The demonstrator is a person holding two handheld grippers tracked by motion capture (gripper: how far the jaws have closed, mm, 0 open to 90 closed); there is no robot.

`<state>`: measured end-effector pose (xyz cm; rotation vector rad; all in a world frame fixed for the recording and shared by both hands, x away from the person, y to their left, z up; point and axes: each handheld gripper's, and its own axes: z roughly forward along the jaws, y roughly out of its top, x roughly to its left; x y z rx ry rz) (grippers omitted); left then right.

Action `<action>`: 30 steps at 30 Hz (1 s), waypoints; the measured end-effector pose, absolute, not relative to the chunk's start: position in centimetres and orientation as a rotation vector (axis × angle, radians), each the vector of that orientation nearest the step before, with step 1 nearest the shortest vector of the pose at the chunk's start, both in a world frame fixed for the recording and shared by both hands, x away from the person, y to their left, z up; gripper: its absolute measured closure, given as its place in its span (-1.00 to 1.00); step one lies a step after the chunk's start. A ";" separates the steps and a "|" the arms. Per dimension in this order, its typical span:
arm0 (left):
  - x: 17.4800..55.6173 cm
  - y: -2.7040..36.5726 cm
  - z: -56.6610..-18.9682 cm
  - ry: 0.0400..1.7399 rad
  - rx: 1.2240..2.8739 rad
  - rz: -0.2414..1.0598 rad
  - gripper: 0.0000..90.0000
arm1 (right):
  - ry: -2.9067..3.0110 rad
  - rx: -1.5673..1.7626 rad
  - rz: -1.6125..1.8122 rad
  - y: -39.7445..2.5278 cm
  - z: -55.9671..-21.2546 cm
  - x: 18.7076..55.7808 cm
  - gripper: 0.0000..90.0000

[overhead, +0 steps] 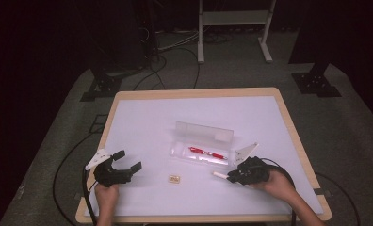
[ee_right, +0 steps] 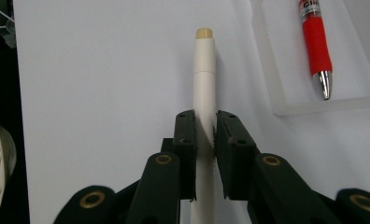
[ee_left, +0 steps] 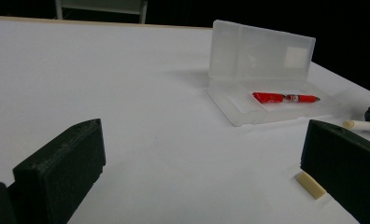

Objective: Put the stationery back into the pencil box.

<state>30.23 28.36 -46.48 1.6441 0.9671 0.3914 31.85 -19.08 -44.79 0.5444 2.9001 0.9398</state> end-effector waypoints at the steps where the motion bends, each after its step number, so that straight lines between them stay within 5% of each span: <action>1: 30.2 28.4 -46.5 0.967 1.644 0.392 -1.00 | 2.898 0.542 0.943 -19.1 -44.6 31.9 0.73; 30: 30.2 28.4 -46.5 0.965 1.644 0.390 -1.00 | 2.826 0.533 0.977 -17.6 -40.8 33.9 0.74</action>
